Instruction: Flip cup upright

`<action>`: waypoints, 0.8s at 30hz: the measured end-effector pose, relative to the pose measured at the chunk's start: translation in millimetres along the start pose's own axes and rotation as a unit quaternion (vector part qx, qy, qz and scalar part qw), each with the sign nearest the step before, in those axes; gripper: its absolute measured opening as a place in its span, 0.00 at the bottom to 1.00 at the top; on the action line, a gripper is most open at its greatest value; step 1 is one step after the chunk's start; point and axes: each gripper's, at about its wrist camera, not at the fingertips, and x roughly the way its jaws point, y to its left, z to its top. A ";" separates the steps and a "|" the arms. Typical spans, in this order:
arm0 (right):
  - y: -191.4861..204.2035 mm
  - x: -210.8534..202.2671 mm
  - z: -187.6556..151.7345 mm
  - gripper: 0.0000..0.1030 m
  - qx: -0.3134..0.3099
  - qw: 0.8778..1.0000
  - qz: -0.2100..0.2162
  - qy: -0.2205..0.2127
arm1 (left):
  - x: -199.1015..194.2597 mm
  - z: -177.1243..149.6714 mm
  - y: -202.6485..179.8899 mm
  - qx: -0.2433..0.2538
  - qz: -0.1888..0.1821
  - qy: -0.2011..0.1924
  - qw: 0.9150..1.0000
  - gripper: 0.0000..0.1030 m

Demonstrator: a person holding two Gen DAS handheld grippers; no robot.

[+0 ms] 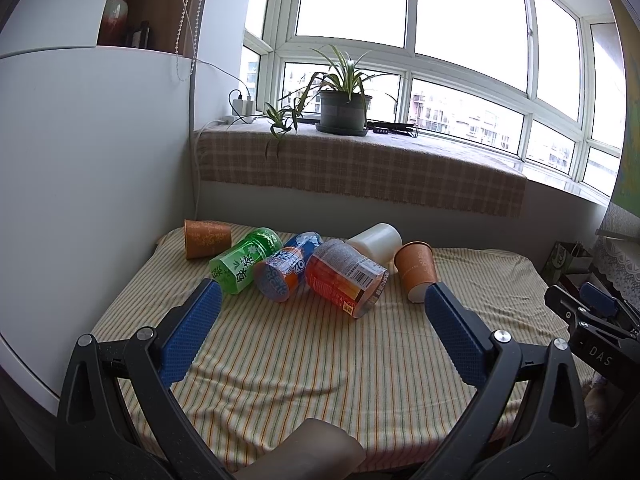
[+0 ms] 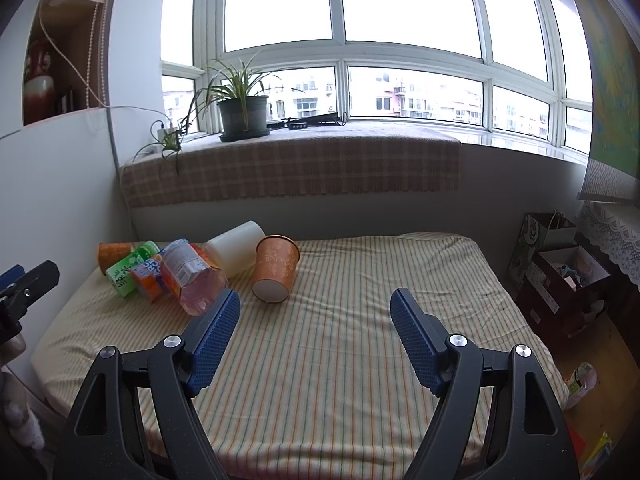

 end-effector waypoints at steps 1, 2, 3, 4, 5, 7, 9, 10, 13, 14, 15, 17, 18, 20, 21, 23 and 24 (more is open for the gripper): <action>0.2 0.3 0.0 0.75 0.000 1.000 -0.001 0.000 | 0.5 -0.3 0.1 0.000 0.000 0.000 1.000 1.00; 0.0 0.3 0.2 0.75 0.000 1.000 -0.002 0.000 | 0.0 -0.1 0.0 0.000 0.000 0.000 1.000 1.00; 0.5 0.1 0.1 0.75 -0.001 1.000 -0.003 0.000 | 0.0 -0.1 0.0 0.000 0.000 0.000 1.000 1.00; 0.7 0.0 0.1 0.75 -0.002 1.000 -0.004 -0.001 | 0.1 0.0 0.1 0.000 0.000 0.000 1.000 1.00; 1.0 -0.1 0.0 0.75 -0.003 1.000 -0.005 -0.001 | 0.4 -0.2 0.2 -0.001 0.000 0.000 1.000 1.00; 1.5 -0.2 -0.1 0.75 -0.004 1.000 -0.006 -0.001 | 0.7 -0.3 0.4 -0.001 -0.001 0.001 1.000 1.00; 1.4 -0.1 -0.1 0.75 -0.004 1.000 -0.006 -0.001 | 0.1 0.0 0.1 -0.002 0.000 0.001 1.000 1.00; 1.5 0.0 0.0 0.75 -0.004 1.000 -0.006 -0.001 | 0.6 -0.3 0.3 -0.002 -0.001 0.001 1.000 1.00; 2.1 0.1 -0.6 0.75 -0.004 1.000 -0.007 -0.001 | 1.5 -2.2 0.2 -0.002 0.000 -0.001 1.000 1.00; 2.1 -0.1 -0.7 0.75 -0.004 1.000 -0.007 -0.001 | 1.2 -1.7 0.5 -0.002 0.000 0.000 1.000 1.00; 2.6 -0.2 -1.0 0.75 -0.004 1.000 -0.007 -0.001 | 1.3 -1.7 0.5 -0.002 0.000 0.000 1.000 1.00; 3.1 -0.2 -1.0 0.75 -0.005 1.000 -0.007 -0.001 | 0.9 -1.4 0.8 -0.002 -0.001 0.001 1.000 1.00; 2.8 -0.3 -1.0 0.75 -0.005 1.000 -0.007 -0.001 | 2.0 -3.0 0.4 -0.002 -0.001 0.001 1.000 1.00; 3.0 -0.5 -1.3 0.75 -0.005 1.000 -0.007 -0.002 | 2.3 -3.1 0.5 -0.002 -0.001 0.001 1.000 1.00; 2.9 -0.5 -1.4 0.75 -0.005 1.000 -0.007 -0.002 | 2.8 -3.5 0.5 -0.002 -0.001 0.002 1.000 1.00; 2.8 -0.5 -1.5 0.75 -0.005 1.000 -0.008 -0.001 | 2.7 -3.8 0.7 -0.003 -0.001 0.001 1.000 1.00; 2.8 -0.6 -1.6 0.75 -0.005 1.000 -0.008 -0.001 | 3.0 -4.5 0.7 -0.004 -0.001 0.001 1.000 1.00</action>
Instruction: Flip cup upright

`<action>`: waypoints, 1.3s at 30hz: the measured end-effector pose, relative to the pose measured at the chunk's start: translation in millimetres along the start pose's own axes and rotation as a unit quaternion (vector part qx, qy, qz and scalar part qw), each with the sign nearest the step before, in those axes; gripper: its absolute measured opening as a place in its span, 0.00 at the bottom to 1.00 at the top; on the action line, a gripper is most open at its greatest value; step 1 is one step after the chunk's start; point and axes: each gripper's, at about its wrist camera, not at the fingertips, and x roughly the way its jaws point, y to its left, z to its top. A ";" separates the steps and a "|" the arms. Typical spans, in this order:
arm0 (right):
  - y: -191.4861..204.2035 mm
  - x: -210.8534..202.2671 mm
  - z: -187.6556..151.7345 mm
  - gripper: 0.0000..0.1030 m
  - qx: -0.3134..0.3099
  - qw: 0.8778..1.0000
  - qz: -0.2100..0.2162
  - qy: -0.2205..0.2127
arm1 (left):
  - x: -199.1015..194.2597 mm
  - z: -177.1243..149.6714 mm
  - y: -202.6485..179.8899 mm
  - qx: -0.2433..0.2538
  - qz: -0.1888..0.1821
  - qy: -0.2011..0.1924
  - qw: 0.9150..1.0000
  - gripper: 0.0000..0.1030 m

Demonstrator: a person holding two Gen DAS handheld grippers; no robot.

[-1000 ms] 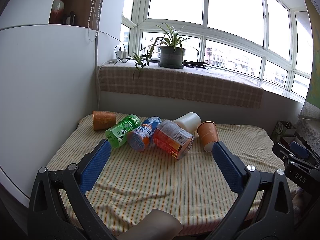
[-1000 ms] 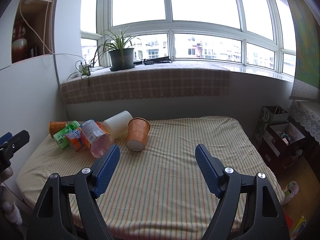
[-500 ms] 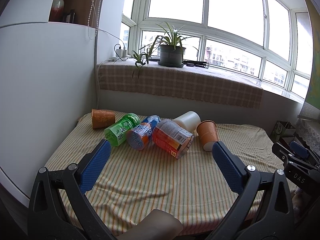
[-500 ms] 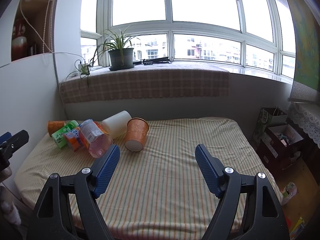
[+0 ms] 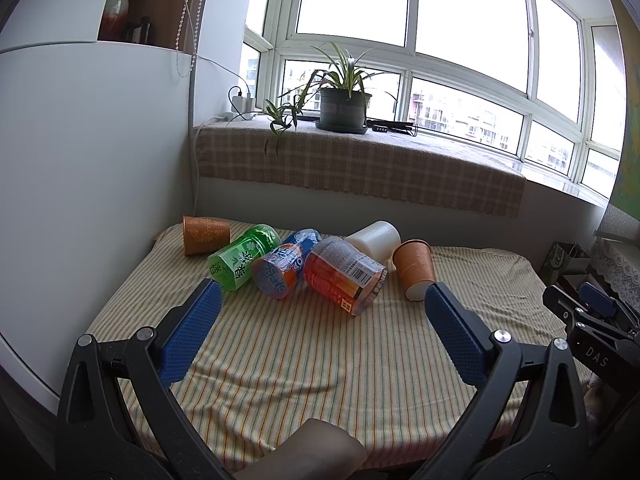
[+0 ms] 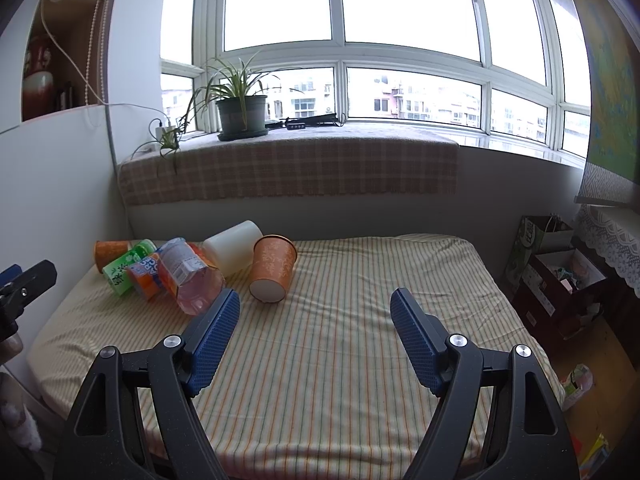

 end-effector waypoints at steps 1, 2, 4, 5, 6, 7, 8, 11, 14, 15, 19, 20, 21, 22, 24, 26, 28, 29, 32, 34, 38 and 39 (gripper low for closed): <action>-0.1 -0.1 -0.1 0.75 0.000 1.000 0.000 0.000 | 0.4 -0.3 -0.1 -0.001 0.000 0.000 1.000 1.00; 0.0 -0.1 -0.2 0.75 0.000 1.000 -0.001 -0.001 | 0.0 0.8 -0.1 0.000 0.000 0.000 1.000 1.00; -0.1 0.0 -0.1 0.75 0.000 1.000 -0.001 0.000 | 0.8 -0.3 -0.9 0.000 0.001 0.000 1.000 1.00; -0.1 -0.2 -0.2 0.75 0.000 1.000 0.000 0.000 | 0.1 0.8 0.1 0.000 0.000 0.000 1.000 1.00; 0.0 0.1 0.1 0.75 0.000 1.000 -0.001 -0.001 | 0.7 0.1 -0.3 0.000 0.000 0.000 1.000 1.00; 0.2 0.4 0.1 0.75 0.000 1.000 -0.001 0.000 | 1.0 -0.3 -0.3 0.000 -0.001 0.001 1.000 1.00; 0.1 0.4 0.0 0.75 0.000 1.000 0.000 0.000 | 0.2 0.9 0.3 -0.001 -0.001 0.001 1.000 1.00; 0.4 0.4 0.1 0.75 0.000 1.000 -0.001 -0.001 | 0.3 1.0 0.6 0.000 -0.001 0.001 1.000 1.00; 0.3 0.3 -0.1 0.75 0.000 1.000 -0.001 0.000 | 0.3 1.1 0.7 -0.001 -0.001 0.001 1.000 1.00; 0.5 0.6 -0.1 0.75 0.000 1.000 -0.001 0.000 | 1.0 0.5 0.5 -0.001 -0.001 0.001 1.000 1.00; 0.3 0.6 -0.4 0.75 -0.001 1.000 -0.001 0.000 | 3.6 -3.1 0.4 -0.003 -0.002 0.002 1.000 1.00; 0.1 0.5 -0.5 0.75 -0.001 1.000 -0.001 0.000 | 3.3 -2.7 0.3 -0.002 -0.001 0.002 1.000 1.00; 0.3 0.6 -0.3 0.75 -0.001 1.000 -0.001 0.000 | 2.8 -2.0 0.5 -0.002 -0.001 0.002 1.000 1.00; 0.5 0.6 -0.3 0.75 -0.001 1.000 -0.001 0.000 | 4.2 -3.5 0.2 -0.002 -0.001 0.002 1.000 1.00; 0.6 1.2 -0.8 0.75 -0.002 1.000 -0.001 0.001 | 2.9 -1.9 0.7 -0.003 -0.001 0.002 1.000 1.00; 1.8 2.3 -0.9 0.75 -0.003 1.000 0.000 0.002 | 3.2 -2.0 1.0 -0.003 -0.001 0.002 1.000 1.00; 3.8 3.3 -0.9 0.75 -0.007 1.000 0.000 0.004 | 4.6 -3.3 0.8 -0.003 0.000 0.003 1.000 1.00; 5.4 4.2 -0.7 0.75 -0.009 1.000 0.001 0.006 | 6.7 -7.5 0.1 -0.002 0.000 0.003 1.000 1.00; 13.1 7.2 1.3 0.75 -0.019 1.000 0.006 0.009 | 6.1 -15.0 -2.8 -0.004 0.003 0.003 1.000 1.00; 18.9 9.6 2.3 0.75 -0.027 1.000 0.006 0.010 | 6.2 -17.6 -3.8 -0.006 0.006 0.004 1.000 1.00; 31.1 15.2 5.1 0.75 -0.043 0.999 0.013 0.014 | 1.5 -11.0 5.3 -0.010 0.011 0.004 1.000 1.00; 35.7 17.0 6.0 0.75 -0.049 0.999 0.016 0.016 | 1.5 -10.2 8.1 -0.012 0.013 0.005 1.000 1.00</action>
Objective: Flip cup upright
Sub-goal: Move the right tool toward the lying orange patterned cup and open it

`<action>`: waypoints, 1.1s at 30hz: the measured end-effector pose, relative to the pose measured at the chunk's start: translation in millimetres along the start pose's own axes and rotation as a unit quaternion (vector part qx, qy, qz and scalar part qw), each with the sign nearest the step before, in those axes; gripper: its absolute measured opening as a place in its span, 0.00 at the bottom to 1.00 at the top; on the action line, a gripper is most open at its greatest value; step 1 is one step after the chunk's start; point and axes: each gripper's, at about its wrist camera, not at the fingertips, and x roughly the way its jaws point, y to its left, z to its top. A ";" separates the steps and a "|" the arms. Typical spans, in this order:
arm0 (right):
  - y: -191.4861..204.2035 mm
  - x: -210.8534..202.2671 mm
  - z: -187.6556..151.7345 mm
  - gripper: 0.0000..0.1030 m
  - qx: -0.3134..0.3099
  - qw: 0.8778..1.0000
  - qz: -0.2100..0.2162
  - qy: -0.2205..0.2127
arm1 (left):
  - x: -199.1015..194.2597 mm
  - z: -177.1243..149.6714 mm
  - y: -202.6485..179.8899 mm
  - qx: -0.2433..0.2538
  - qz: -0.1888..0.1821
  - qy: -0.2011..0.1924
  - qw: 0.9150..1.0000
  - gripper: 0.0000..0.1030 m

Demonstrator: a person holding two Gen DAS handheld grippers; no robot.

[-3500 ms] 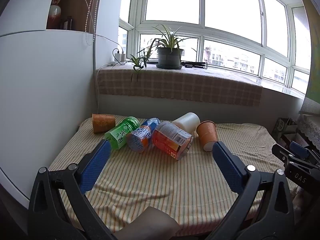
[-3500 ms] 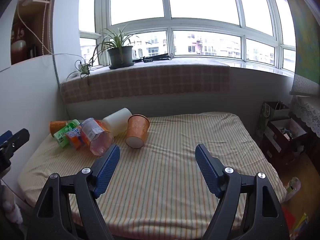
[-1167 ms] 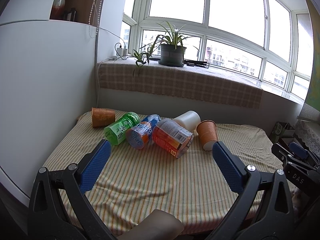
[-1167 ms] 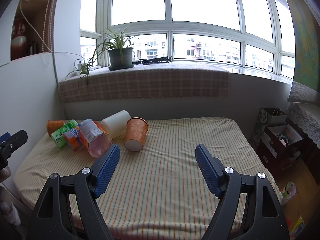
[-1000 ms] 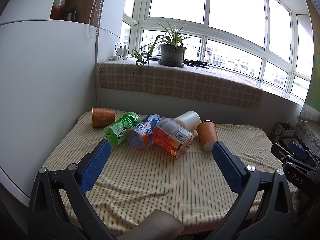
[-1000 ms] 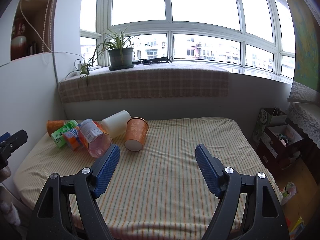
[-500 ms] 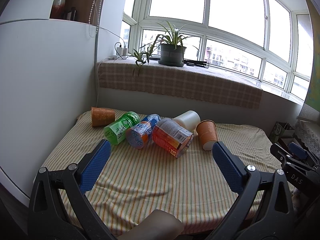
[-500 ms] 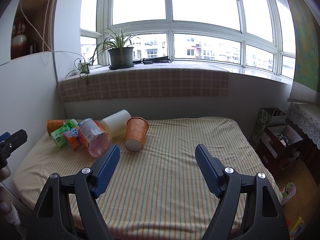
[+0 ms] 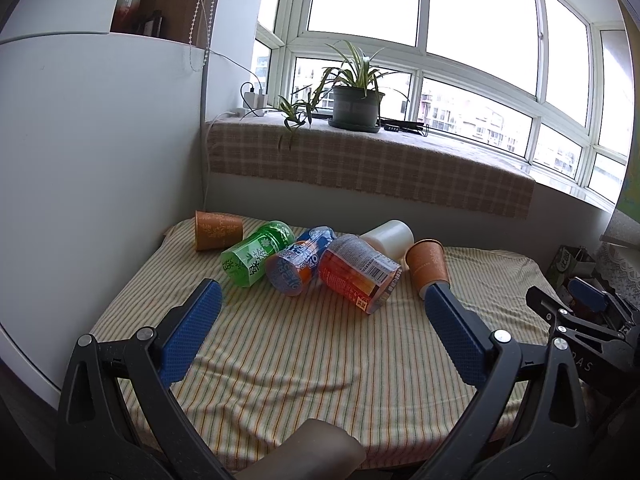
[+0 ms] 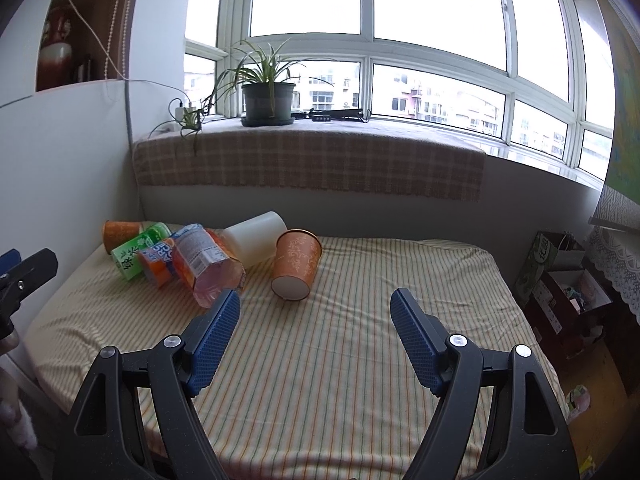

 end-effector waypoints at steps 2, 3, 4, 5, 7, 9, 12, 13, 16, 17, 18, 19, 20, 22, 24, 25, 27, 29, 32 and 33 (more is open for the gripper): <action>7.7 3.9 2.7 0.75 -0.010 1.000 0.008 0.004 | 0.0 -0.9 2.5 -0.003 0.004 0.001 1.000 1.00; 12.1 5.8 4.4 0.75 -0.016 1.000 0.013 0.007 | -0.2 -1.5 3.4 -0.004 0.006 0.001 1.000 1.00; 16.3 7.5 6.2 0.75 -0.020 1.000 0.019 0.009 | 0.0 -1.9 6.5 -0.005 0.009 0.001 1.000 1.00; 21.2 9.8 8.3 0.75 -0.025 0.999 0.026 0.011 | -0.2 -2.3 8.6 -0.006 0.012 0.001 1.000 1.00; 29.8 13.9 11.9 0.75 -0.033 0.998 0.043 0.018 | -1.0 -3.4 11.6 -0.008 0.017 0.002 1.000 1.00; 38.6 18.7 15.8 0.75 -0.040 0.997 0.061 0.028 | -0.7 -3.7 19.6 -0.011 0.024 0.003 1.000 1.00; 53.9 28.3 22.1 0.75 -0.053 0.994 0.083 0.041 | -2.0 -5.4 28.9 -0.016 0.036 0.005 0.999 1.00; 59.1 31.7 24.3 0.75 -0.057 0.993 0.092 0.044 | -2.3 -6.1 33.8 -0.019 0.041 0.006 0.999 1.00; 73.2 39.9 30.6 0.75 -0.067 0.990 0.111 0.050 | -2.7 -7.9 47.3 -0.025 0.055 0.008 0.998 1.00; 79.5 43.3 32.7 0.75 -0.073 0.989 0.116 0.053 | -2.7 -8.5 53.4 -0.028 0.060 0.009 0.998 1.00; 85.2 46.0 34.7 0.75 -0.079 0.988 0.119 0.054 | -3.1 -9.3 58.4 -0.030 0.065 0.010 0.997 1.00; 91.2 48.5 36.5 0.75 -0.086 0.987 0.122 0.054 | -3.4 -9.9 62.0 -0.032 0.069 0.011 0.997 1.00; 98.2 50.3 37.8 0.75 -0.093 0.986 0.126 0.054 | -2.8 -10.2 69.0 -0.035 0.074 0.012 0.997 1.00; 111.7 55.2 40.5 0.75 -0.106 0.983 0.136 0.058 | -2.7 -11.5 78.0 -0.040 0.081 0.015 0.996 1.00; 124.7 61.9 42.5 0.75 -0.119 0.980 0.148 0.065 | -2.7 -13.1 87.7 -0.045 0.090 0.016 0.995 1.00; 131.4 64.6 42.9 0.75 -0.127 0.978 0.150 0.067 | -2.5 -13.9 91.5 -0.046 0.094 0.017 0.994 1.00; 145.8 70.4 43.6 0.75 -0.146 0.974 0.157 0.070 | -2.0 -15.8 99.9 -0.051 0.101 0.019 0.993 1.00; 158.8 76.3 43.8 0.75 -0.161 0.970 0.165 0.075 | 1.0 -16.7 108.0 -0.054 0.105 0.022 0.993 1.00; 174.5 83.7 43.0 0.75 -0.174 0.966 0.175 0.083 | 6.4 -15.7 116.0 -0.051 0.110 0.026 0.992 1.00; 178.2 85.7 42.9 0.75 -0.177 0.964 0.177 0.085 | 8.1 -14.8 118.4 -0.049 0.111 0.027 0.992 1.00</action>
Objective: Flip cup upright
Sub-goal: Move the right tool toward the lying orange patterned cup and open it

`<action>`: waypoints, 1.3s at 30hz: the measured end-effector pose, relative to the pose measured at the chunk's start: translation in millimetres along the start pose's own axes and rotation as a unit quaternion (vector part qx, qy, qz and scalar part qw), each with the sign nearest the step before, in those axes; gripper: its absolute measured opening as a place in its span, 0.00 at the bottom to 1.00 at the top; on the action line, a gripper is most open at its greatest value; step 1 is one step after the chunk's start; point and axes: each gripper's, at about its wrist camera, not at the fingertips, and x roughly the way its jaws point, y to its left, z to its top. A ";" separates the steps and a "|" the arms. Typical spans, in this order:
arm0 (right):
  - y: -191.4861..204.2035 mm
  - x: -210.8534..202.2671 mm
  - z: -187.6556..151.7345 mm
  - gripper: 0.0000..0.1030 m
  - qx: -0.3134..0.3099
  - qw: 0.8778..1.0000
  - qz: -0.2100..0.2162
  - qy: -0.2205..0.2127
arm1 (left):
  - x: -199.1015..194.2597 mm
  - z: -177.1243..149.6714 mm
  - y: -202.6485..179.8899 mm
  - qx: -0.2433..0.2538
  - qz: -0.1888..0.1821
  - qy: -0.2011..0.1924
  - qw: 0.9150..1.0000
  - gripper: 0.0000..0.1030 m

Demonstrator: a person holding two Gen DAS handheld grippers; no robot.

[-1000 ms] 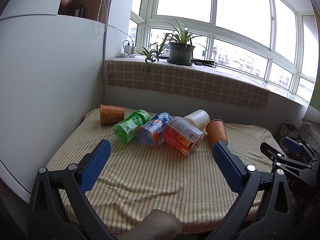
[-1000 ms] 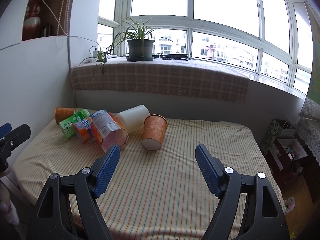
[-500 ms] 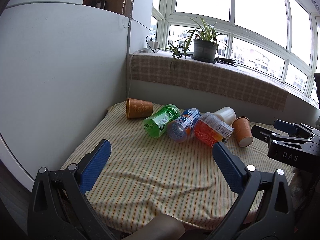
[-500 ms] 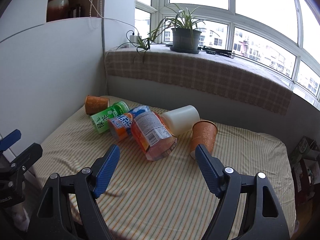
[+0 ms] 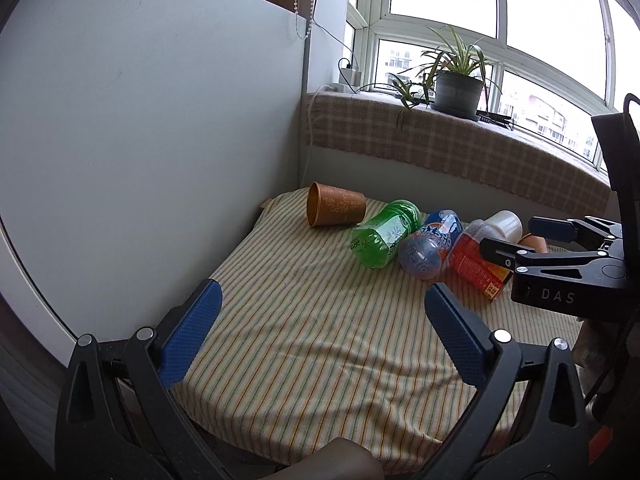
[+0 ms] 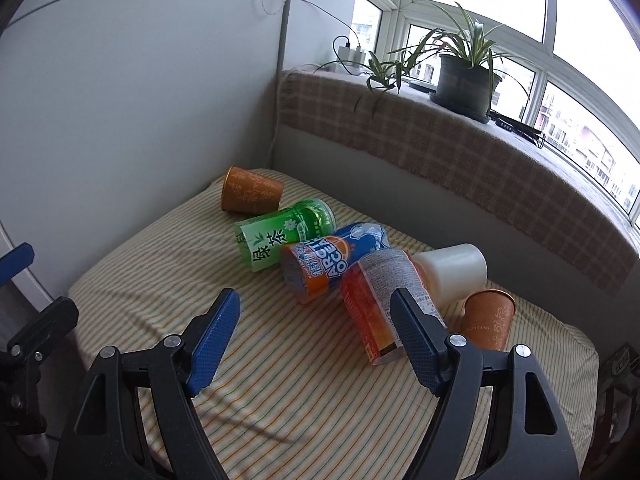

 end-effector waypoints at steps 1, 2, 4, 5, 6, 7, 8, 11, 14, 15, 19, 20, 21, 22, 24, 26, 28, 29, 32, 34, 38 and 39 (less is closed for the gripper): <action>2.2 2.5 1.2 0.75 -0.003 1.000 0.002 0.001 | 2.7 1.7 1.5 0.002 -0.001 0.001 1.000 1.00; 3.9 4.4 1.8 0.75 -0.006 1.000 0.005 0.002 | 5.4 3.6 3.2 0.004 -0.001 0.002 1.000 1.00; 7.1 10.6 3.7 0.75 -0.010 1.000 0.010 0.004 | 13.1 7.8 5.9 0.006 -0.001 0.006 1.000 1.00; 8.2 13.4 4.4 0.75 -0.013 1.000 0.015 0.005 | 15.8 9.3 7.5 0.007 0.001 0.007 1.000 1.00; 9.6 16.6 5.3 0.75 -0.017 1.000 0.020 0.009 | 18.1 10.4 9.0 0.007 0.002 0.008 1.000 1.00; 10.5 20.8 6.4 0.75 -0.020 0.999 0.022 0.013 | 19.8 10.9 10.6 0.006 0.003 0.009 1.000 1.00; 11.3 26.5 8.1 0.72 -0.025 0.999 0.026 0.019 | 20.9 11.2 12.1 0.004 0.004 0.010 1.000 1.00; 9.4 46.2 15.4 0.67 -0.024 0.997 0.056 0.053 | 23.2 7.6 15.5 0.003 0.008 0.015 1.000 1.00; 4.5 67.0 27.6 0.65 -0.011 0.993 0.080 0.081 | 25.4 1.9 17.5 0.001 0.011 0.022 1.000 1.00; 1.9 74.9 33.1 0.61 -0.006 0.992 0.090 0.091 | 25.6 0.2 18.8 0.000 0.011 0.024 1.000 1.00; -2.9 105.1 54.7 0.57 -0.009 0.984 0.121 0.129 | 25.2 -5.0 25.7 -0.008 0.013 0.028 0.999 1.00; -5.2 112.4 59.8 0.57 -0.005 0.983 0.122 0.140 | 24.8 -6.2 27.7 -0.010 0.013 0.028 0.999 1.00; -7.8 118.0 64.6 0.57 0.000 0.981 0.121 0.150 | 23.9 -7.5 29.7 -0.011 0.014 0.028 0.999 1.00; -9.4 123.0 69.7 0.57 0.003 0.980 0.120 0.156 | 23.7 -9.0 31.7 -0.012 0.017 0.029 0.999 1.00; -12.2 133.2 80.7 0.57 0.012 0.978 0.130 0.165 | 23.7 -11.4 35.9 -0.015 0.022 0.030 0.999 1.00; -9.7 141.8 91.7 0.57 0.007 0.976 0.148 0.157 | 24.3 -14.0 40.6 -0.018 0.023 0.035 0.999 1.00; -1.6 153.3 101.4 0.57 -0.021 0.972 0.169 0.162 | 24.0 -15.7 45.7 -0.024 0.024 0.037 0.999 1.00; 2.7 160.3 106.6 0.57 -0.039 0.972 0.167 0.163 | 22.9 -16.4 48.3 -0.026 0.025 0.037 0.999 1.00; 20.8 177.4 116.2 0.57 -0.115 0.968 0.153 0.162 | 17.9 -17.1 56.7 -0.029 0.033 0.035 0.998 1.00; 33.9 186.6 119.7 0.58 -0.160 0.961 0.151 0.168 | 16.1 -17.3 63.2 -0.034 0.039 0.036 0.998 1.00; 62.6 201.0 125.0 0.59 -0.267 0.936 0.153 0.172 | 16.9 -17.3 78.9 -0.048 0.050 0.040 0.997 1.00; 68.1 203.1 125.7 0.59 -0.287 0.930 0.156 0.170 | 17.7 -17.5 82.4 -0.052 0.053 0.041 0.996 1.00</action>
